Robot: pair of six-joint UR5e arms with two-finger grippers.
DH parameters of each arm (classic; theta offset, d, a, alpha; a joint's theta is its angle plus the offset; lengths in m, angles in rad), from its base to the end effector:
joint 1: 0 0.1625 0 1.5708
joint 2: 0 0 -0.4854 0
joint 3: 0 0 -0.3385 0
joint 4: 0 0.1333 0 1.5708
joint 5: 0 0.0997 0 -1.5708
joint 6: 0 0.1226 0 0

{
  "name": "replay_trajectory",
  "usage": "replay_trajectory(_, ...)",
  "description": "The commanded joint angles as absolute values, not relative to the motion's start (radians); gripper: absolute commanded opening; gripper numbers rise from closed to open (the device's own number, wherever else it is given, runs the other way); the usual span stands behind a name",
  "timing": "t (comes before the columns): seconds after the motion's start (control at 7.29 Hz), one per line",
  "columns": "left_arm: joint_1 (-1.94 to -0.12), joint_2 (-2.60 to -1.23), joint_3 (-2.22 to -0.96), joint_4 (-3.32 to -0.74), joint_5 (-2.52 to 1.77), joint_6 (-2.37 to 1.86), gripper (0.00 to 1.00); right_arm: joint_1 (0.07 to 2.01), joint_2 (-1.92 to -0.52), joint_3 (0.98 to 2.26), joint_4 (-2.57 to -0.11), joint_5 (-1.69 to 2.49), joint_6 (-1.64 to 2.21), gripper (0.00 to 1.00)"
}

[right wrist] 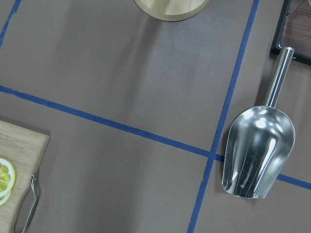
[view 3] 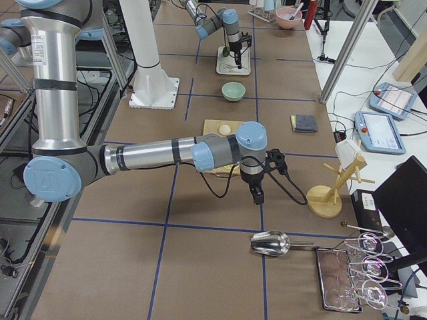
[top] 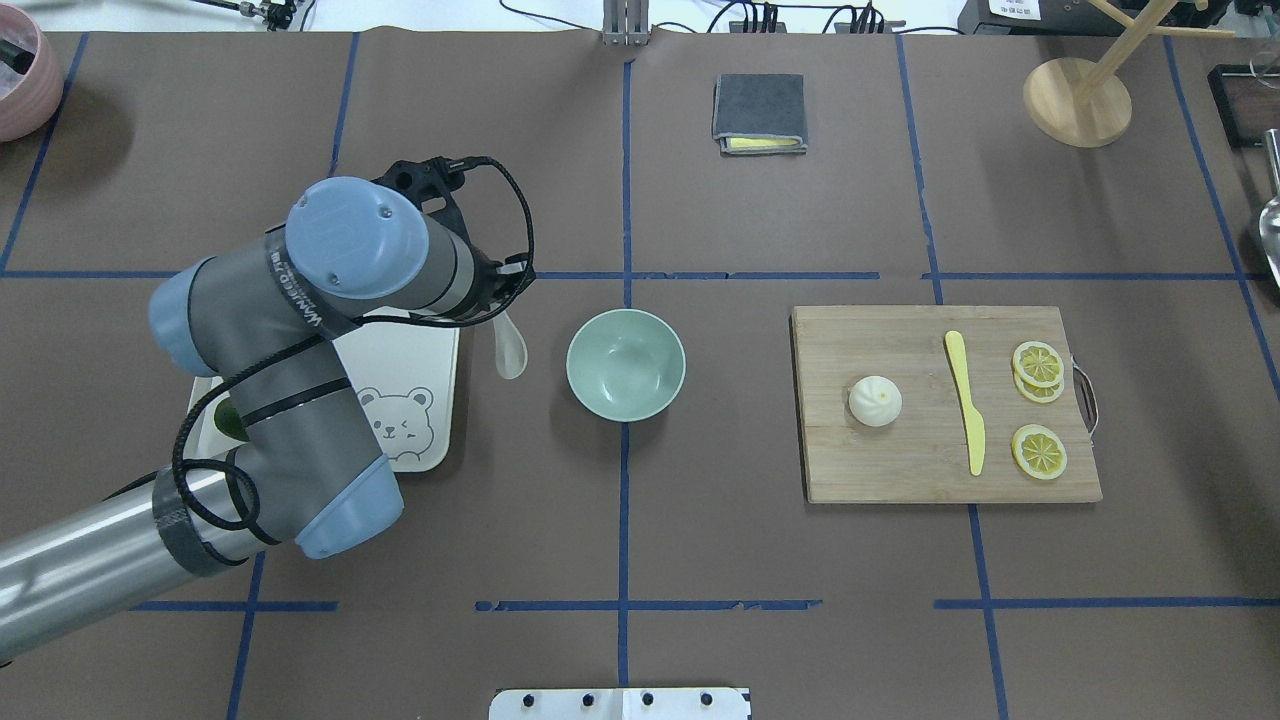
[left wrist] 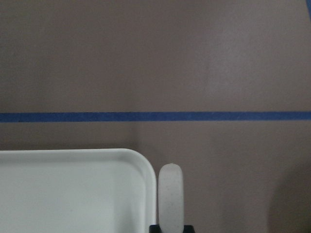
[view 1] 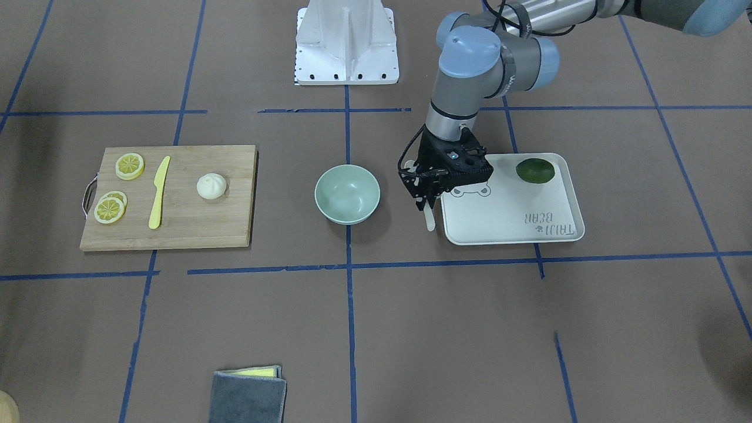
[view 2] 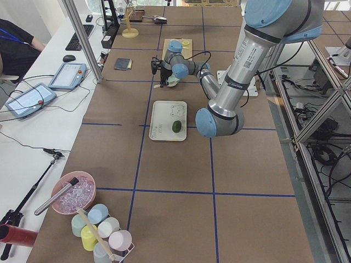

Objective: Put spoon and bun in bowl

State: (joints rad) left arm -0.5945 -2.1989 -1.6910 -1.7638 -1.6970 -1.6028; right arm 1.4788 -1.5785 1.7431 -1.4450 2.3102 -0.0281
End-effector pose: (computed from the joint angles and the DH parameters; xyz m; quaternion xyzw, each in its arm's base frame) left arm 0.5058 -0.4843 0.3160 0.0716 0.4504 -0.2469 0.8550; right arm 0.0090 -0.4544 0.6507 0.1234 -0.3617 -0.1076 0.9178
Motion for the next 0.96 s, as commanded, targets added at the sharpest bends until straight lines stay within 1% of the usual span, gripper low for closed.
replay_trajectory(0.0,-0.551,-2.337,-1.623,-1.648,-1.645,-1.828,0.00,1.479,-1.578,1.743,-1.445,2.310,-0.028,1.00)
replay_trajectory(0.14,-0.510,-2.417,-1.542,-1.611,-1.606,-1.871,0.00,1.479,-1.578,1.744,-1.445,2.310,-0.028,1.00)
replay_trajectory(0.41,-0.454,-2.421,-1.513,-1.612,-1.583,-1.879,0.00,1.479,-1.578,1.743,-1.445,2.310,-0.028,1.00)
replay_trajectory(0.55,-0.450,-2.418,-1.513,-1.612,-1.583,-1.868,0.14,1.479,-1.578,1.743,-1.445,2.310,-0.028,1.00)
replay_trajectory(0.69,-0.449,-2.415,-1.514,-1.612,-1.580,-1.850,0.36,1.479,-1.578,1.741,-1.445,2.310,-0.028,1.00)
replay_trajectory(0.82,-0.449,-2.413,-1.516,-1.612,-1.582,-1.804,0.99,1.479,-1.578,1.741,-1.445,2.312,-0.028,1.00)
